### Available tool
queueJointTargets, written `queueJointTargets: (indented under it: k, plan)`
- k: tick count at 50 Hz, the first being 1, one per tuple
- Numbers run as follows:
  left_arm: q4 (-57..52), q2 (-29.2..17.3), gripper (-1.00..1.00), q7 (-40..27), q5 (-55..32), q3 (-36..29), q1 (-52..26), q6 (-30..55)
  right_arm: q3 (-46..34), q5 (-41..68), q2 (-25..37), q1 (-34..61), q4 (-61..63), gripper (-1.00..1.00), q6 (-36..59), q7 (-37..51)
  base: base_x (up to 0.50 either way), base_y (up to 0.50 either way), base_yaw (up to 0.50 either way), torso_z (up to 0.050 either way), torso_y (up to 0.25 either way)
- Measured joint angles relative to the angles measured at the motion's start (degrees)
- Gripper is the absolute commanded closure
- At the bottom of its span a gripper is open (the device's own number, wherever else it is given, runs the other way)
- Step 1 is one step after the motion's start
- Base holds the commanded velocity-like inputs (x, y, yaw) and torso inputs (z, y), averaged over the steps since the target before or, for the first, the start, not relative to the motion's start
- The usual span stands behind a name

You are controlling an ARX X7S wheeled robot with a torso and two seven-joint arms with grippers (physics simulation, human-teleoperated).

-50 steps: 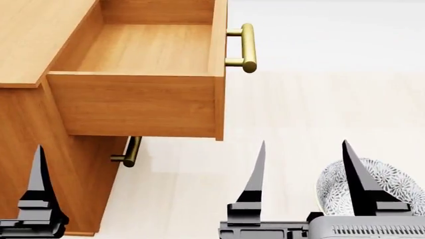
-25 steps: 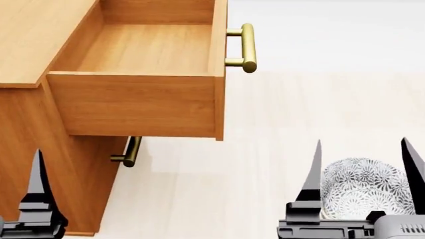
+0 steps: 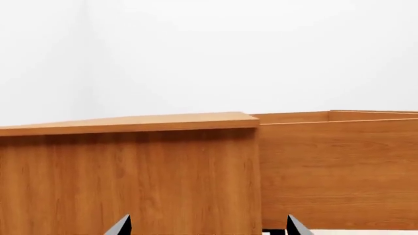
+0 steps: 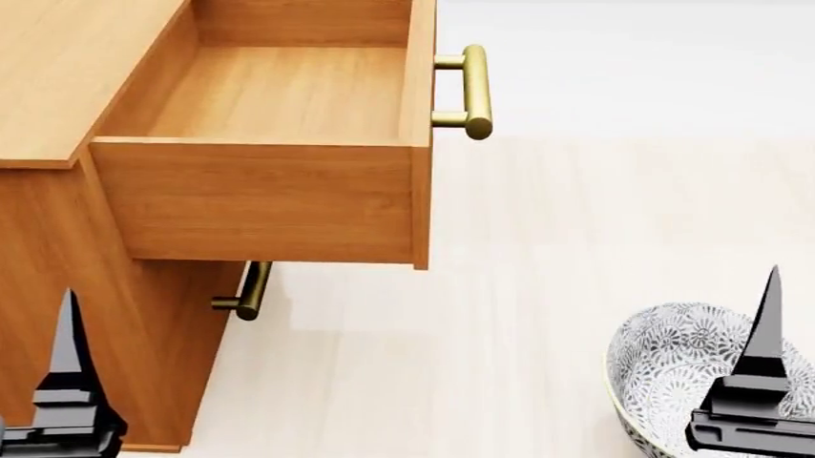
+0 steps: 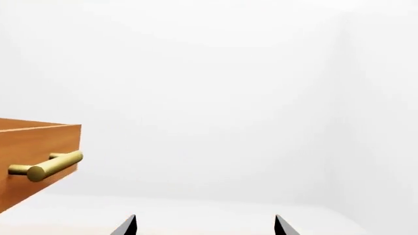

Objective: Put the ketchup in the top drawer of the cabinet.

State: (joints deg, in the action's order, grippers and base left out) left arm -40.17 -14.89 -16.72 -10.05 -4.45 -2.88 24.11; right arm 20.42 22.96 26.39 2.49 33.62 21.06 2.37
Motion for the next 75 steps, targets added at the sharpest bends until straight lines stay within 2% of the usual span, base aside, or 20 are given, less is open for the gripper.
queueJointTargets:
  k: [22, 39, 60, 75]
  plan:
    - [0.37, -0.57, -1.0, -0.81, -0.71, -0.03, 0.63, -0.89, 4.66, 2.6, 2.51, -0.69, -8.93, -1.0, -3.79, -5.42, 0.0, 0.0, 0.0, 0.0, 0.0]
    - [0.34, -0.95, -1.0, -1.69, -0.7, -0.59, 0.95, -0.98, 7.83, 6.82, 2.15, -9.58, -9.91, -1.0, -10.73, -15.76, 0.0, 0.0, 0.0, 0.0, 0.0]
    - [1.26, -1.36, -1.0, -2.44, -1.05, -0.93, 0.84, -1.42, 15.63, 8.71, -4.38, -23.57, -7.29, -1.0, -19.98, -21.62, 0.0, 0.0, 0.0, 0.0, 0.0]
    - [1.91, -1.64, -1.0, -2.86, -1.3, -1.29, 0.64, -1.65, 15.47, 6.59, -9.98, -24.77, -17.29, -1.0, -28.24, -26.1, 0.0, 0.0, 0.0, 0.0, 0.0]
